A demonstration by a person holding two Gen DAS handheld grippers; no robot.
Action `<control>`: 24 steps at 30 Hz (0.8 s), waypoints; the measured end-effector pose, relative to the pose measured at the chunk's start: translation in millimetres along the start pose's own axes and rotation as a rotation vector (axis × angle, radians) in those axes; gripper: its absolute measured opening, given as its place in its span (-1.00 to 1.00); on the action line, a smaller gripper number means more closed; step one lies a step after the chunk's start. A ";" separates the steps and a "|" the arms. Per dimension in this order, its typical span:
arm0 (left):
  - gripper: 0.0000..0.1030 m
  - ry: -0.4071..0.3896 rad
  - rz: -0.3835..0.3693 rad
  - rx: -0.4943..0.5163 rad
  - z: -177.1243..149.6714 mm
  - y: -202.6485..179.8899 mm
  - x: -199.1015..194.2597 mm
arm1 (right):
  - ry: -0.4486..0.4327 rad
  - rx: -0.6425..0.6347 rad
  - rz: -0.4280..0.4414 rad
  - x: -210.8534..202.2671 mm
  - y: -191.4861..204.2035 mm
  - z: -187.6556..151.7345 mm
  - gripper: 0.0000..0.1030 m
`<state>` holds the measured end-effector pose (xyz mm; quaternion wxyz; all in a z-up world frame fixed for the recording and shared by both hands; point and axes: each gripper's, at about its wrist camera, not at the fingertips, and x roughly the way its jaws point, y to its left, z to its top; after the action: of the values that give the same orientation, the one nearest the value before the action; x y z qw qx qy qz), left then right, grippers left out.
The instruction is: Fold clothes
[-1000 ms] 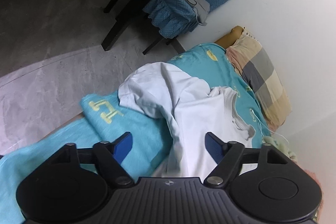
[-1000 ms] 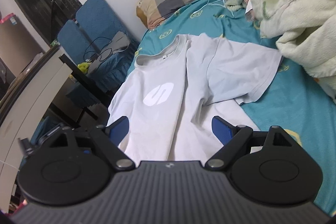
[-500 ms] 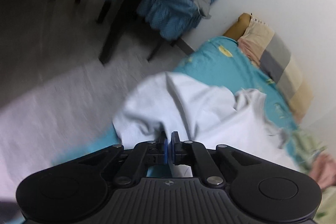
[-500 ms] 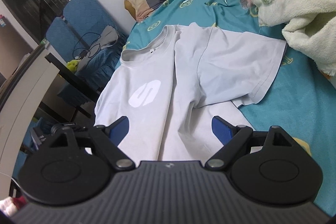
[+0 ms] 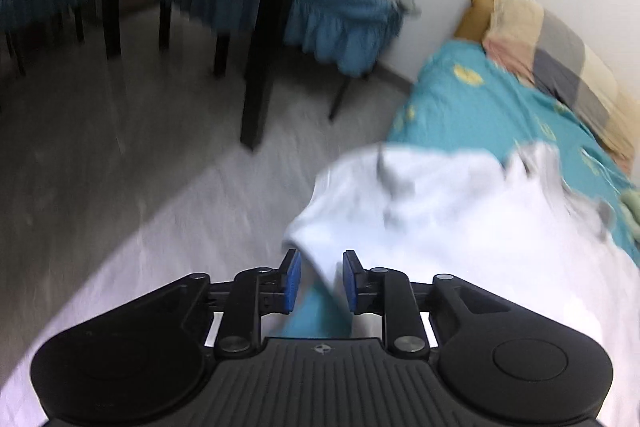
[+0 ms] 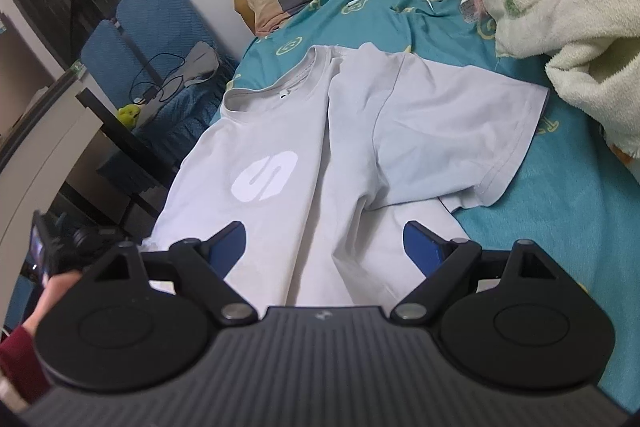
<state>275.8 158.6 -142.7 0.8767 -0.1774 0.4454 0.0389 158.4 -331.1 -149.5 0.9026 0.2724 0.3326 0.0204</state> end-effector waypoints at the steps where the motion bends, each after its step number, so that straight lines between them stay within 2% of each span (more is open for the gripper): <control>1: -0.39 0.037 -0.024 0.006 -8.0 5.4 -15.4 | -0.002 -0.002 0.001 -0.7 0.5 0.5 0.69; 3: -0.19 0.116 -0.047 0.027 -26.3 9.8 -48.0 | -0.012 -0.007 0.006 -4.9 2.7 0.9 0.69; 7: -0.07 0.288 -0.087 0.030 -68.6 14.2 -112.6 | -0.033 -0.022 0.008 -16.3 5.4 -0.4 0.69; 10: -0.03 0.380 -0.062 0.113 -98.0 1.8 -148.9 | -0.044 -0.034 0.003 -25.7 6.7 -2.4 0.69; 12: 0.10 0.422 -0.044 0.190 -117.3 -9.7 -165.9 | -0.052 -0.043 0.000 -32.7 8.6 -4.3 0.69; 17: 0.13 0.533 0.003 0.308 -161.2 -36.0 -175.8 | -0.068 -0.054 0.004 -48.4 8.2 -8.5 0.69; 21: 0.26 0.541 0.034 0.415 -183.5 -67.0 -177.3 | -0.072 -0.033 -0.004 -54.7 -0.1 -9.3 0.69; 24: 0.17 0.555 0.108 0.495 -195.5 -80.1 -171.3 | -0.073 0.000 0.002 -57.3 -8.4 -7.6 0.69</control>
<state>41.1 31.6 -90.0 0.7357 0.0598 0.6706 -0.0734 108.0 -347.1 -124.8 0.9142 0.2732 0.2992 0.0115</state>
